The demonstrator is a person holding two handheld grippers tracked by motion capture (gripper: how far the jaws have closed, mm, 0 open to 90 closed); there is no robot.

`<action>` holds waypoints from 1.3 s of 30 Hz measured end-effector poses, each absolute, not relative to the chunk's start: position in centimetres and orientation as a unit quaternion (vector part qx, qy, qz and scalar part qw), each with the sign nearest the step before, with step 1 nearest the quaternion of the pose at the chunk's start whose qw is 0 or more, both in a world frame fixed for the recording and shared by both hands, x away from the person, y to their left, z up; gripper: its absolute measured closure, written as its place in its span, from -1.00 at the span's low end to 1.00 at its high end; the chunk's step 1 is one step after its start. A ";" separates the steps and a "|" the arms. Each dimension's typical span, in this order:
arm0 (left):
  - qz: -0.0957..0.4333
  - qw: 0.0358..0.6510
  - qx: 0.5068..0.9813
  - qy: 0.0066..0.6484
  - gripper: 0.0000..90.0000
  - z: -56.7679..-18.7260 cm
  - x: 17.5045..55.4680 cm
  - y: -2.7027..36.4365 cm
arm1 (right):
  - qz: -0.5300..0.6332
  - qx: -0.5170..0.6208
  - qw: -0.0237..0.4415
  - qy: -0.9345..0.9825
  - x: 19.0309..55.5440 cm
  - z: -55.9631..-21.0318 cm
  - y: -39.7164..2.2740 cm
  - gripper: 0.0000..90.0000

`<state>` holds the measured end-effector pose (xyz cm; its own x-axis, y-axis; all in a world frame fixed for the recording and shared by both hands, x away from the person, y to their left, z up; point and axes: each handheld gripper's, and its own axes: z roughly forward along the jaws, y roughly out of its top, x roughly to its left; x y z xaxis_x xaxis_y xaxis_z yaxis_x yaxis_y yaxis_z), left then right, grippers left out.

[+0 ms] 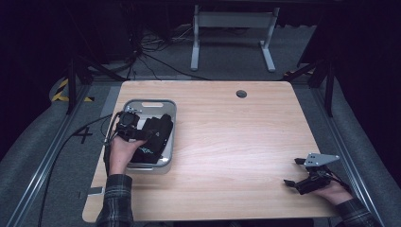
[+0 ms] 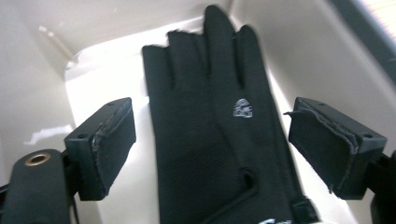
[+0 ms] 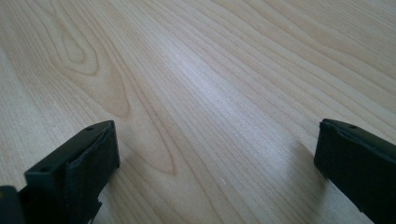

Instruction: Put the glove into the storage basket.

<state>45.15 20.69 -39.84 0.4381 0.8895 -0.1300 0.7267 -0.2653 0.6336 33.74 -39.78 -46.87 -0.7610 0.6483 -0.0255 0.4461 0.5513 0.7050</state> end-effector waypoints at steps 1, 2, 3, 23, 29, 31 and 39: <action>0.126 0.325 0.786 0.511 -0.67 -39.6 45.1 20.6 | 0.354 0.315 0.143 0.869 33.7 -46.9 -39.8 -0.99; 0.124 0.328 0.786 0.510 -0.67 -39.4 45.0 20.4 | 0.354 0.314 0.143 0.869 33.7 -46.9 -39.8 -0.99; 0.124 0.330 0.787 0.507 -0.69 -39.2 44.9 20.2 | 0.354 0.315 0.143 0.869 33.7 -46.9 -39.8 -0.99; 0.132 0.379 0.808 0.431 -0.71 -35.2 43.1 14.2 | 0.354 0.311 0.141 0.871 33.9 -46.9 -39.8 -0.99; 0.127 0.389 0.816 0.409 -0.71 -35.1 42.7 12.0 | 0.354 0.311 0.141 0.871 33.8 -46.9 -39.8 -0.99; 0.124 0.392 0.817 0.404 -0.71 -35.2 42.6 11.4 | 0.354 0.311 0.142 0.871 33.9 -46.9 -39.8 -0.99; 0.111 0.405 0.823 0.383 -0.69 -36.1 42.2 8.4 | 0.354 0.311 0.141 0.871 33.9 -46.9 -39.8 -0.99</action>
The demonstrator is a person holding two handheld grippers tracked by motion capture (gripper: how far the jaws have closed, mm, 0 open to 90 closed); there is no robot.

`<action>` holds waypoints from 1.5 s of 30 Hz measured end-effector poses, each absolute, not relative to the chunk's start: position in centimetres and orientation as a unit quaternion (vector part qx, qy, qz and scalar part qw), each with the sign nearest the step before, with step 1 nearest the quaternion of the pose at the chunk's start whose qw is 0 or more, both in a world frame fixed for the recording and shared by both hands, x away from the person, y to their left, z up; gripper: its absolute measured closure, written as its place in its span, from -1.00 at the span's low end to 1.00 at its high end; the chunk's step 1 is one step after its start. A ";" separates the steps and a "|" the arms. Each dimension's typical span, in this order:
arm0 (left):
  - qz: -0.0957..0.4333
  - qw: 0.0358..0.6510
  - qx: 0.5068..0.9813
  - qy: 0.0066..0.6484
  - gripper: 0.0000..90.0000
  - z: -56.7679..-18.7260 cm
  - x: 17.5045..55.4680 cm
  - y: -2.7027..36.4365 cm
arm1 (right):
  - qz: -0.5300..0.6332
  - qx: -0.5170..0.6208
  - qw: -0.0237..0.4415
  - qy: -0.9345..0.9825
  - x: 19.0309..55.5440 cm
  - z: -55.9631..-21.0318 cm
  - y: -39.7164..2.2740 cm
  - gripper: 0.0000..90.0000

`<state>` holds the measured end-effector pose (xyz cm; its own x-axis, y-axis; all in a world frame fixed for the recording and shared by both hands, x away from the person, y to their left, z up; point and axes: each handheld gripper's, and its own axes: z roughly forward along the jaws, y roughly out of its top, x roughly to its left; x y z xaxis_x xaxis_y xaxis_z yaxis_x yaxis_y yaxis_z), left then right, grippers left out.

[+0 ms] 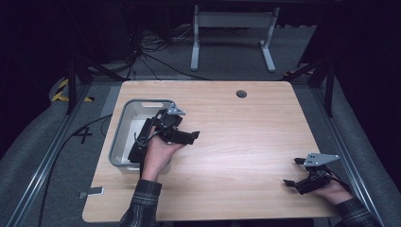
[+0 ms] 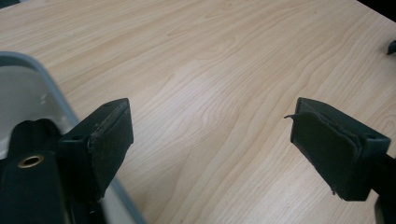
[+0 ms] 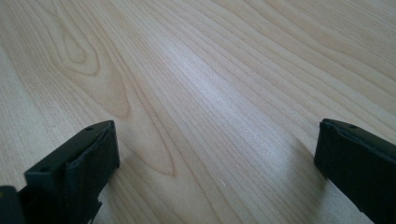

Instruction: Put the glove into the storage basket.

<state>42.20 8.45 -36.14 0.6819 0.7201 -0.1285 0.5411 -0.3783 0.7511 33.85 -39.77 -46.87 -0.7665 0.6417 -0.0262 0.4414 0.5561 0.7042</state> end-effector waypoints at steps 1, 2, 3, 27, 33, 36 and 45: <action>0.109 0.404 0.825 0.380 -0.69 -36.2 42.1 8.1 | 0.354 0.311 0.142 0.871 33.9 -46.9 -39.8 -0.99; 0.108 0.404 0.827 0.375 -0.69 -36.4 42.1 7.7 | 0.354 0.311 0.141 0.871 33.8 -46.9 -39.8 -0.99; 0.108 0.403 0.830 0.371 -0.69 -36.4 42.1 7.4 | 0.354 0.311 0.141 0.871 33.8 -46.9 -39.8 -0.99; 0.080 0.415 0.853 0.307 -0.68 -40.2 39.6 0.2 | 0.354 0.311 0.141 0.871 33.8 -46.9 -39.8 -0.99; 0.072 0.408 0.860 0.298 -0.68 -41.4 38.7 -0.8 | 0.354 0.311 0.141 0.871 33.8 -46.9 -39.8 -0.99; 0.067 0.405 0.863 0.294 -0.69 -42.1 38.2 -1.2 | 0.354 0.310 0.142 0.871 33.8 -46.9 -39.8 -0.99; 0.054 0.392 0.871 0.291 -0.69 -43.9 36.9 -2.3 | 0.354 0.310 0.142 0.871 33.8 -46.9 -39.8 -0.99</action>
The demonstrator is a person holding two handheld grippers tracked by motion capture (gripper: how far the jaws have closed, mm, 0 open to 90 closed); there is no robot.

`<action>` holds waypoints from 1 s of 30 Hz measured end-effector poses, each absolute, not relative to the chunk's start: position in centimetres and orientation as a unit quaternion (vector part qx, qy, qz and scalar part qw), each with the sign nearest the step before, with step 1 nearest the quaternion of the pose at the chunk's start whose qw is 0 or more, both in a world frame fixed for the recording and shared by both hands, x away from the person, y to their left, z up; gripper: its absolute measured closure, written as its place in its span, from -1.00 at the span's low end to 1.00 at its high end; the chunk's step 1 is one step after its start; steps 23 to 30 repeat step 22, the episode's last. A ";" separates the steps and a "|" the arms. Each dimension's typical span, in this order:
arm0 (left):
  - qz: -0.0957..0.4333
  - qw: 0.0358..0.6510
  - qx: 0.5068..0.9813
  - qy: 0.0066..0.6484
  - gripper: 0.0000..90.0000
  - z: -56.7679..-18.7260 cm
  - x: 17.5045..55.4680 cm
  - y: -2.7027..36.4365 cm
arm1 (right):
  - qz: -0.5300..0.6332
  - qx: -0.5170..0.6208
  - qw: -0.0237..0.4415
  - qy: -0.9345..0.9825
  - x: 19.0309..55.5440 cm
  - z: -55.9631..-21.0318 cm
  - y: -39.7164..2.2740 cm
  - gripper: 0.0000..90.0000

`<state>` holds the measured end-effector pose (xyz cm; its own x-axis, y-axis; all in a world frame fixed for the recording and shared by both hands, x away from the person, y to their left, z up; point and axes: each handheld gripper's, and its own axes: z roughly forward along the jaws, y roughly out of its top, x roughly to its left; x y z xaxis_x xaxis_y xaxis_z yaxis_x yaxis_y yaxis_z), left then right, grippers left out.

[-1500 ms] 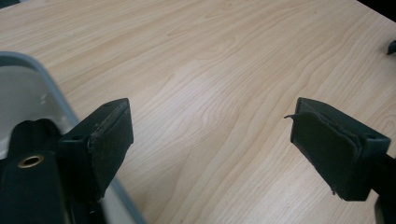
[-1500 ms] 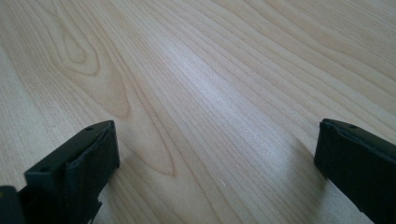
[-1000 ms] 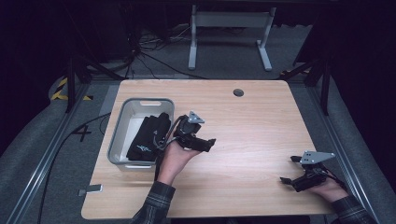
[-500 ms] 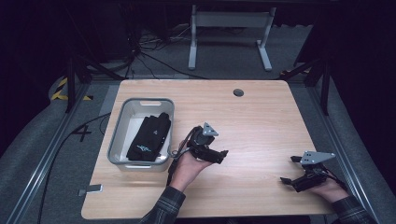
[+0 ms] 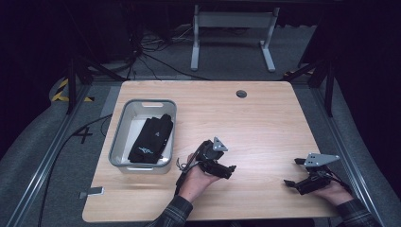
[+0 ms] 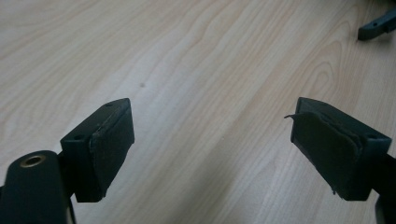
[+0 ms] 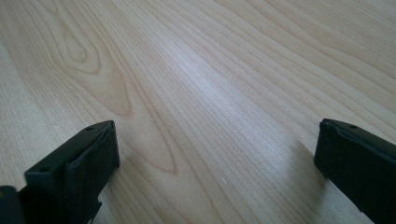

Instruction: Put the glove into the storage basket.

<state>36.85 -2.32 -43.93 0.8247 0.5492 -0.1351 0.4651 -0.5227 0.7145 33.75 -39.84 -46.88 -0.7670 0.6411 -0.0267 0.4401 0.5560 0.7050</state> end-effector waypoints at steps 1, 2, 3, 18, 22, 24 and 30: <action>0.052 0.386 0.874 0.290 -0.73 -44.2 36.7 -2.5 | 0.354 0.310 0.142 0.871 33.7 -46.9 -39.8 -0.99; 0.051 0.381 0.877 0.287 -0.73 -44.5 36.5 -2.7 | 0.354 0.310 0.142 0.871 33.7 -46.9 -39.8 -0.99; 0.049 0.377 0.880 0.286 -0.73 -44.8 36.3 -2.9 | 0.354 0.310 0.142 0.871 33.8 -46.9 -39.8 -0.99; 0.084 0.334 0.906 0.246 -0.98 -47.1 34.8 -4.3 | 0.354 0.309 0.142 0.871 33.7 -46.9 -39.9 -0.99; 0.087 0.359 0.898 0.239 -1.00 -47.5 34.7 -4.0 | 0.354 0.309 0.142 0.871 33.7 -46.9 -39.9 -0.99; 0.087 0.359 0.898 0.239 -1.00 -47.5 34.7 -4.0 | 0.354 0.309 0.142 0.871 33.7 -46.9 -39.9 -0.99; 0.087 0.359 0.898 0.239 -1.00 -47.5 34.7 -4.0 | 0.354 0.309 0.142 0.871 33.7 -46.9 -39.9 -0.99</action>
